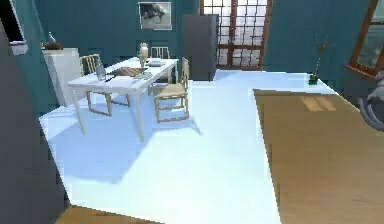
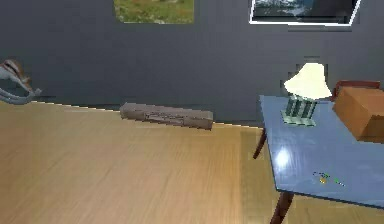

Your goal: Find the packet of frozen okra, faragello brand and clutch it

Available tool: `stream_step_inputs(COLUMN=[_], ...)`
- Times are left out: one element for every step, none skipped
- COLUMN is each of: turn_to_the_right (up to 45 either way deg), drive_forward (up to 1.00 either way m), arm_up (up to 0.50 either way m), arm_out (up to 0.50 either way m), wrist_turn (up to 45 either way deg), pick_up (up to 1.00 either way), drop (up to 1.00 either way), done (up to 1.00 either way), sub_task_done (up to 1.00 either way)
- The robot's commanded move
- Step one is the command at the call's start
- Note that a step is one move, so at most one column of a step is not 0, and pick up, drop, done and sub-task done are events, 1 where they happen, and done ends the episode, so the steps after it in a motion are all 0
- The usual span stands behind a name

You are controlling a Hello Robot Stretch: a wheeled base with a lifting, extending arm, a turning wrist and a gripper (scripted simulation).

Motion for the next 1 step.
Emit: stream_step_inputs(turn_to_the_right=[0.0], drive_forward=[1.00], arm_up=[0.00], arm_out=[0.00], wrist_turn=[0.0], pick_up=[0.00], drop=[0.00], done=[0.00], sub_task_done=[0.00])
